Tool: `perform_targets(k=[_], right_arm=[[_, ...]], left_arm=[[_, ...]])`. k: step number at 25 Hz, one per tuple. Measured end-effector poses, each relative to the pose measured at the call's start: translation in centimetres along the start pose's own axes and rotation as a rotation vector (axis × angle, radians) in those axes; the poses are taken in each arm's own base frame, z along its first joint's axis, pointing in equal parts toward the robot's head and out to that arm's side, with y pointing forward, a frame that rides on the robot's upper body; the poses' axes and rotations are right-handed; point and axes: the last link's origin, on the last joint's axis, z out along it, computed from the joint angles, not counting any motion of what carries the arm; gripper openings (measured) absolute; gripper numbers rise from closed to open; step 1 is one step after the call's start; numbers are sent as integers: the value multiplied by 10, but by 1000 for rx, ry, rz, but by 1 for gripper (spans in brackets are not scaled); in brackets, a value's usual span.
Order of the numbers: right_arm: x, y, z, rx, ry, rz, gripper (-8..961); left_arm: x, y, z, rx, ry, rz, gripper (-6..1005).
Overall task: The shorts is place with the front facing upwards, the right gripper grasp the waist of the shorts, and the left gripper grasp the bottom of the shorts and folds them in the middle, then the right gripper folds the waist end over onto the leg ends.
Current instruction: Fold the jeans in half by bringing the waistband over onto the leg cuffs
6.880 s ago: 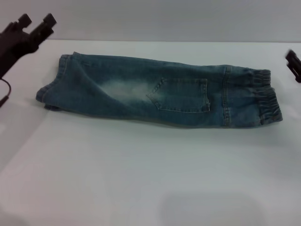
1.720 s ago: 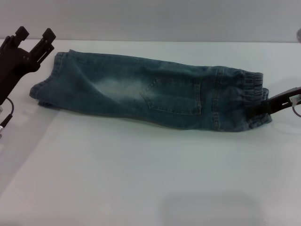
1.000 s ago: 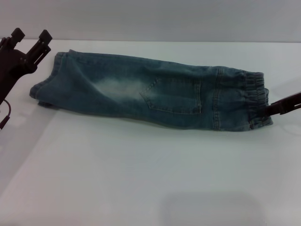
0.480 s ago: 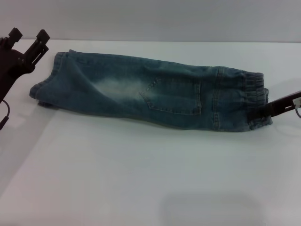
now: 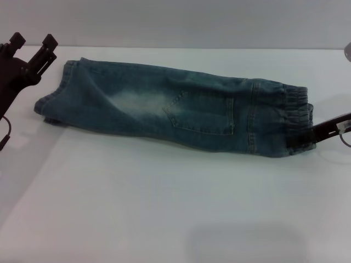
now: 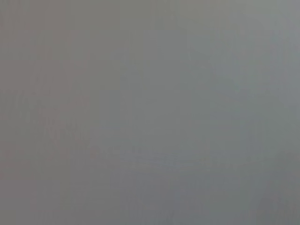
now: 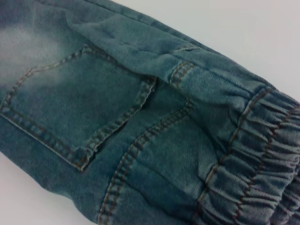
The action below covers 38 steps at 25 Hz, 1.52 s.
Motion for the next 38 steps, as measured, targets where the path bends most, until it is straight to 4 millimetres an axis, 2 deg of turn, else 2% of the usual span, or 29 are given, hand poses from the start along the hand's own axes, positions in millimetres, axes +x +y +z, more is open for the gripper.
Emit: perform_targets(k=[21, 27, 32, 38], right_arm=[[-20, 12, 3, -4, -11, -68, 481], [-20, 19, 9, 7, 21, -125, 407], [-21, 21, 11, 11, 30, -148, 212], [-24, 26, 2, -1, 39, -177, 92]], left_arm=[[-4, 2, -2, 4, -9, -3, 843], [-7, 3, -4, 10, -17, 7, 843], [-9, 4, -5, 12, -22, 5, 843], [-13, 6, -3, -5, -49, 23, 843]])
